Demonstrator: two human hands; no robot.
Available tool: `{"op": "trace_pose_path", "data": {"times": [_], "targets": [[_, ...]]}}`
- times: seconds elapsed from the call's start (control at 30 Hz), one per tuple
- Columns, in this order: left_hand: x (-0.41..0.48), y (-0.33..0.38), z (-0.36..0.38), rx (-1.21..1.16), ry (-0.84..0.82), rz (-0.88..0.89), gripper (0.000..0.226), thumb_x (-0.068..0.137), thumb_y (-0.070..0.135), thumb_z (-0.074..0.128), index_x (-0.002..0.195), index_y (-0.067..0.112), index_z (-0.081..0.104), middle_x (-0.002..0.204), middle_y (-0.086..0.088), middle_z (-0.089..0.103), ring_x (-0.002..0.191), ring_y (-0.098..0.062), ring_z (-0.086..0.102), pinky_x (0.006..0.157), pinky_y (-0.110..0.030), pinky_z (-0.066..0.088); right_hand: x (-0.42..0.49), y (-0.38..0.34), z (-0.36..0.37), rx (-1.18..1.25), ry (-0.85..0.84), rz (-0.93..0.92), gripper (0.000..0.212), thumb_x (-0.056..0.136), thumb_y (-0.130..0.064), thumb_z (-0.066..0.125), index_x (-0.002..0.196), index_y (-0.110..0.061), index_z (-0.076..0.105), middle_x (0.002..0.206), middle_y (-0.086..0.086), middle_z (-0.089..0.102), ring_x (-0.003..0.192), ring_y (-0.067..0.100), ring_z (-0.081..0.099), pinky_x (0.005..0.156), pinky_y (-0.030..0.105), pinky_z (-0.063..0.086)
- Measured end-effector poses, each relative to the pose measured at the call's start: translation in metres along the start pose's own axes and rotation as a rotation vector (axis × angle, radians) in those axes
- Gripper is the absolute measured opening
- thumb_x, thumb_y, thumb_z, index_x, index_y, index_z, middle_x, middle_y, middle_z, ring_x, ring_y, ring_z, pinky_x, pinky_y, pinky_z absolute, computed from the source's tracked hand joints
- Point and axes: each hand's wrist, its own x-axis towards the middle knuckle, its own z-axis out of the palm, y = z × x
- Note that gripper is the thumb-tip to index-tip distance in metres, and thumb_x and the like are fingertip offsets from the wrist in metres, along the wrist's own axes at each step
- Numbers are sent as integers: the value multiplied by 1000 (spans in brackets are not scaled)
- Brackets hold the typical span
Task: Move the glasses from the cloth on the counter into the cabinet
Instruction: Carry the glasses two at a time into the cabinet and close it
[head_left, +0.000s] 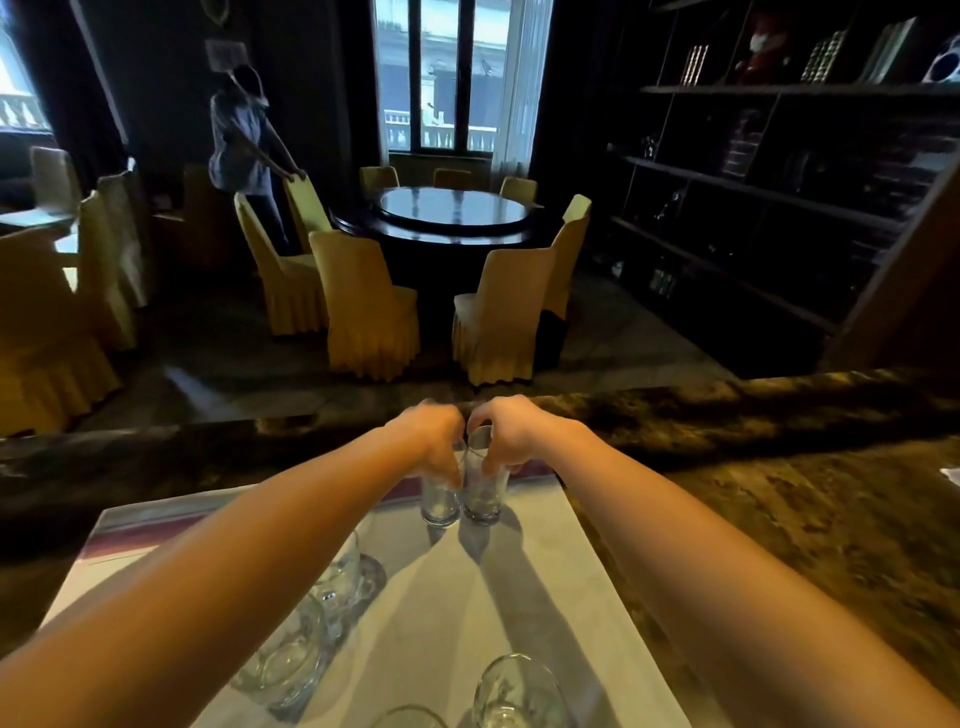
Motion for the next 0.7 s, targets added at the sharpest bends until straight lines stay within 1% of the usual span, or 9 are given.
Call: {"op": "trace_pose_path", "data": {"times": [0.1, 0.2, 0.3, 0.37, 0.43, 0.5, 0.6, 0.67, 0.7], "targets": [[3, 0, 1, 14, -20, 12, 65, 67, 42, 85, 123, 24, 57, 109, 0, 60, 99, -20, 55, 76, -31, 50, 2, 0, 1, -26, 6, -4, 62, 74, -12, 85, 129, -22, 57, 108, 5, 58, 85, 23, 68, 63, 31, 63], [3, 0, 3, 28, -24, 8, 64, 68, 42, 84, 124, 24, 57, 109, 0, 59, 98, -20, 55, 74, -29, 48, 3, 0, 4, -59, 23, -11, 64, 74, -15, 85, 130, -23, 56, 109, 3, 59, 89, 23, 66, 71, 33, 62], [1, 0, 5, 51, -14, 16, 63, 72, 43, 81, 127, 23, 55, 111, -1, 60, 98, -20, 57, 77, -30, 50, 1, 0, 8, -77, 62, -19, 67, 73, -19, 85, 133, -22, 54, 118, 5, 62, 100, 24, 62, 78, 32, 58], [-4, 1, 4, 82, 10, 26, 65, 76, 51, 74, 131, 24, 52, 115, -1, 61, 98, -22, 59, 81, -34, 53, -3, -1, 10, -110, 99, -24, 73, 72, -26, 86, 136, -22, 51, 126, 5, 61, 111, 27, 59, 84, 33, 53], [-12, 3, 1, 142, 47, 23, 73, 79, 62, 65, 138, 25, 44, 123, -5, 57, 105, -26, 60, 84, -39, 53, -8, -2, 10, -139, 133, -25, 83, 72, -34, 86, 143, -23, 44, 137, 9, 53, 122, 30, 54, 95, 38, 50], [-24, 4, -4, 188, 87, 19, 75, 83, 64, 59, 143, 24, 37, 131, -8, 52, 112, -31, 58, 86, -42, 52, -17, -4, 8, -143, 144, -2, 89, 74, -36, 84, 148, -27, 37, 142, 12, 44, 125, 34, 50, 101, 44, 48], [-47, 0, -15, 194, 133, 24, 65, 88, 57, 56, 140, 22, 39, 131, -9, 51, 112, -30, 57, 88, -41, 53, -34, -10, -1, -174, 154, 0, 76, 78, -34, 80, 144, -29, 41, 136, 12, 42, 121, 36, 50, 98, 47, 49], [-63, -3, -24, 198, 152, 24, 61, 87, 57, 58, 136, 23, 42, 125, -7, 52, 105, -27, 57, 80, -37, 52, -46, -15, -7, -181, 196, -16, 63, 81, -32, 76, 137, -31, 48, 124, 8, 45, 114, 35, 52, 93, 48, 52], [-72, -4, -28, 203, 155, 17, 62, 86, 59, 58, 136, 24, 42, 122, -6, 52, 103, -26, 57, 76, -35, 50, -52, -18, -10, -183, 219, -25, 60, 82, -32, 76, 136, -31, 49, 120, 7, 46, 111, 34, 53, 92, 47, 53]]}}
